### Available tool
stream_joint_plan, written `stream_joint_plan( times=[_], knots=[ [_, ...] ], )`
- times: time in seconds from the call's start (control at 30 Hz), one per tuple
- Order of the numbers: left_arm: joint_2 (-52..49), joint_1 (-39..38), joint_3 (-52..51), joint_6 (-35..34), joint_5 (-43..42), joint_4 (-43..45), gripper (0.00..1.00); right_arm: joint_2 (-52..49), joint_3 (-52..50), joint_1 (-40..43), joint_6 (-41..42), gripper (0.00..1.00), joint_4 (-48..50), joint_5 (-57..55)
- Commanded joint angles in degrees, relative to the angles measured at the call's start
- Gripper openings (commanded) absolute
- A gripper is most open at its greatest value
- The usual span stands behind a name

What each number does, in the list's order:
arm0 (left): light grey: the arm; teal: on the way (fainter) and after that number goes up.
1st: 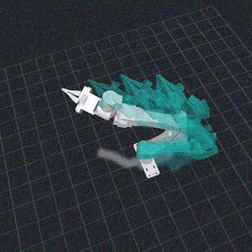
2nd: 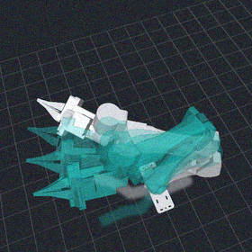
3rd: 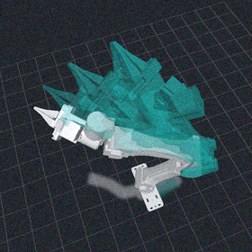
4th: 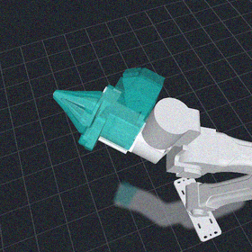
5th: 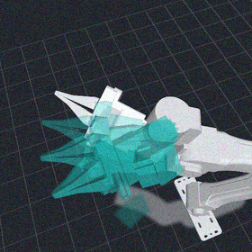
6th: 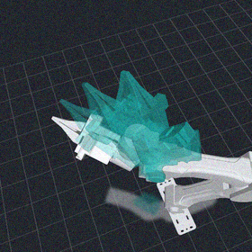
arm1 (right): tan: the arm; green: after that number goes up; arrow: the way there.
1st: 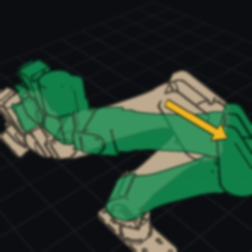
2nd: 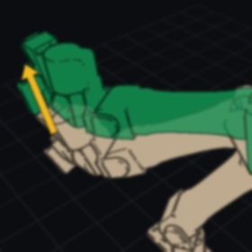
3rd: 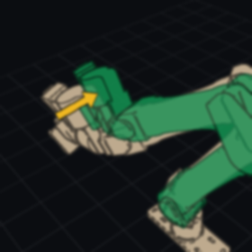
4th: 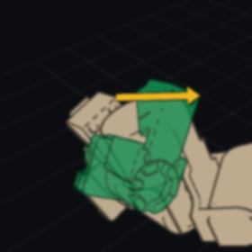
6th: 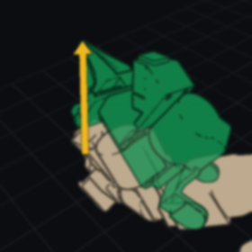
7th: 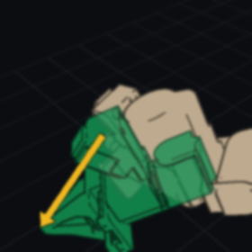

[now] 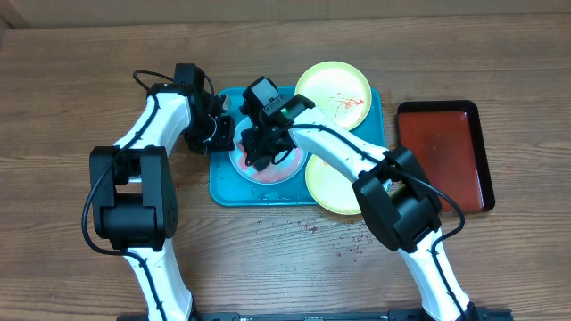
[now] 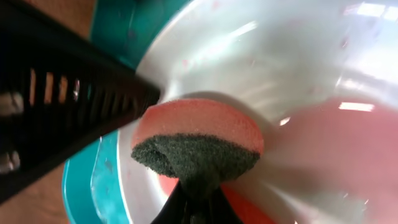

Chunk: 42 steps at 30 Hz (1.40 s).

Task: Clean dirty plates on tray and stack at the side
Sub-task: 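Scrub the white plate with the sponge while left gripper holds it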

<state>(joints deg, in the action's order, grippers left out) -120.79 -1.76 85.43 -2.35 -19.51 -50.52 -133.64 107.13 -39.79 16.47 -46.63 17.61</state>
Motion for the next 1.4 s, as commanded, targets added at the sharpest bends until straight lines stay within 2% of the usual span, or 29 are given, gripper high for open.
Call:
stream_joint_plan(
  times=[0.0,0.07,0.27,0.37,0.53,0.6,0.77,0.97,1.2,1.37],
  knots=[
    [-0.7,0.3,-0.2,1.1,0.0,0.3,0.05,-1.0,-0.4,-0.3,0.0,0.04,-1.5,1.9],
    [-0.7,0.3,-0.2,1.1,0.0,0.3,0.04,-1.0,-0.4,-0.3,0.1,0.04,-2.7,-1.4],
    [-0.7,0.3,-0.2,1.1,0.0,0.3,0.04,-1.0,-0.4,-0.2,-1.6,0.04,-1.5,-20.9],
    [-0.7,0.3,-0.2,1.1,0.1,0.3,0.04,-1.0,-0.4,-0.2,-5.0,0.04,2.3,-25.4],
    [-0.7,0.3,-0.2,1.1,0.9,0.2,0.04,-1.0,-0.4,-0.2,-5.0,0.04,6.8,-33.2],
    [-0.7,0.3,-0.2,1.1,0.9,0.2,0.04,-1.0,-0.4,-0.2,-7.4,0.04,8.5,-36.5],
    [-0.7,0.3,-0.2,1.1,1.1,0.2,0.04,-1.0,-0.4,-0.2,-9.5,0.04,8.3,-43.9],
    [-0.7,0.3,-0.2,1.1,2.1,0.0,0.04,-1.0,-0.4,-0.2,-9.0,0.04,-0.7,-42.5],
    [-0.7,0.3,-0.2,1.1,2.1,0.3,0.04,-1.0,-0.4,-0.2,-6.1,0.04,-8.8,-26.3],
    [-0.7,0.3,-0.2,1.1,1.9,0.2,0.05,-1.0,-0.4,-0.6,-6.0,0.04,-10.3,-11.0]
  ],
)
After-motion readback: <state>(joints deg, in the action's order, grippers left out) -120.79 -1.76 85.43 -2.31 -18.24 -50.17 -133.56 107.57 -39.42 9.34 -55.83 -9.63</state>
